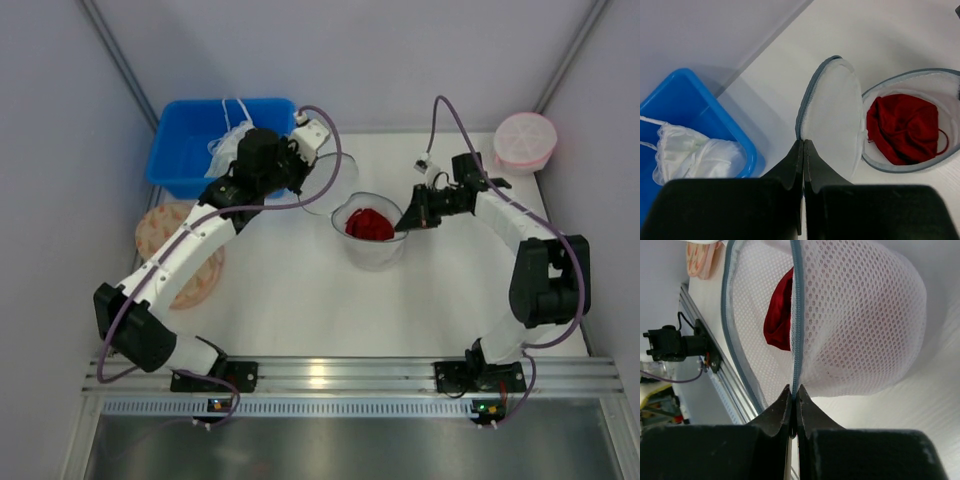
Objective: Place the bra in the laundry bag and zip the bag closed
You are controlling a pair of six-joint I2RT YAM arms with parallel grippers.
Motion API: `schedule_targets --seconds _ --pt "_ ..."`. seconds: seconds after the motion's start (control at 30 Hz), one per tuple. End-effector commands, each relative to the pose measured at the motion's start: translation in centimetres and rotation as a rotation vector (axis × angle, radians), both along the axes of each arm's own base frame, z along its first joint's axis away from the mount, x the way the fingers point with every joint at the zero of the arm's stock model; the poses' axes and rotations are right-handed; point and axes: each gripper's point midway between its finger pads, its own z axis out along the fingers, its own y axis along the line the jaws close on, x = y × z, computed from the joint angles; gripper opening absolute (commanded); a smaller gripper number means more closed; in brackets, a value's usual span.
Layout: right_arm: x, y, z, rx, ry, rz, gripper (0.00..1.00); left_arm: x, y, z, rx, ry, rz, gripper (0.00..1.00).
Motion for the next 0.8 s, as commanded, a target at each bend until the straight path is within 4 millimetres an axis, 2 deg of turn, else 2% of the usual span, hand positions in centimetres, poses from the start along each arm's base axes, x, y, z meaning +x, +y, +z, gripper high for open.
schedule_targets --seconds 0.0,0.03,0.13,0.2,0.27,0.3,0.33,0.37,0.4,0.43,0.47,0.5,0.53,0.57,0.6,0.63,0.67,0.73,0.77 --pt "-0.5 1.8 -0.2 0.093 0.031 -0.006 0.0 1.2 -2.2 0.2 0.142 -0.147 -0.055 0.0" --pt "-0.6 2.1 -0.3 0.103 0.046 -0.014 0.0 1.8 -2.6 -0.6 0.185 -0.165 -0.044 0.0" --pt "-1.7 2.9 -1.3 0.12 0.089 -0.003 0.05 1.9 -5.4 -1.4 0.268 -0.25 -0.086 0.0" --pt "-2.6 3.1 -1.4 0.139 0.115 0.007 0.23 1.0 -7.3 -2.2 0.323 -0.294 -0.127 0.0" --pt "-3.7 3.1 -1.0 0.154 0.146 0.024 0.34 -0.7 -9.3 -2.3 0.348 -0.348 -0.178 0.0" --pt "-4.0 3.0 -0.2 0.16 0.138 0.034 0.36 -1.6 -9.7 -3.6 0.372 -0.348 -0.204 0.0" --pt "-4.3 2.8 0.0 0.148 0.115 0.055 0.39 -2.5 -10.0 -3.6 0.381 -0.373 -0.221 0.0" --pt "-4.4 2.2 0.6 0.143 0.096 0.056 0.44 -3.8 -11.4 -3.1 0.383 -0.433 -0.247 0.0" --pt "-5.1 1.7 0.8 0.132 0.127 0.056 0.46 -5.0 -11.6 -4.9 0.414 -0.432 -0.277 0.0" --pt "-5.5 -0.3 0.8 0.113 0.097 0.058 0.53 -9.1 -13.7 -6.1 0.433 -0.473 -0.385 0.0" --pt "-5.1 -1.0 0.9 0.116 0.092 0.033 0.54 -9.3 -13.6 -7.1 0.447 -0.459 -0.397 0.0" --pt "-5.8 -1.9 0.6 0.103 0.097 0.042 0.56 -10.2 -13.7 -7.7 0.458 -0.464 -0.421 0.0" --pt "-6.2 -2.7 0.6 0.096 0.105 0.043 0.57 -11.9 -14.5 -8.3 0.474 -0.482 -0.471 0.0" --pt "-5.3 -4.9 0.7 0.088 0.092 -0.007 0.57 -12.8 -14.4 -9.8 0.498 -0.476 -0.502 0.0" --pt "-6.4 -5.9 0.6 0.073 0.098 0.019 0.57 -13.3 -14.4 -10.3 0.512 -0.478 -0.519 0.0" --pt "-6.5 -6.7 0.7 0.067 0.094 0.019 0.57 -14.3 -14.7 -10.9 0.529 -0.487 -0.55 0.01" --pt "-5.6 -8.5 0.8 0.059 0.083 -0.018 0.57 -14.8 -14.4 -12.0 0.551 -0.48 -0.568 0.1" --pt "-5.4 -10.2 0.9 0.05 0.062 -0.026 0.57 -16.5 -14.4 -12.1 0.544 -0.501 -0.622 0.42" --pt "-4.6 -11.6 0.9 0.035 0.047 -0.065 0.57 -17.3 -14.0 -13.1 0.554 -0.492 -0.648 0.52"
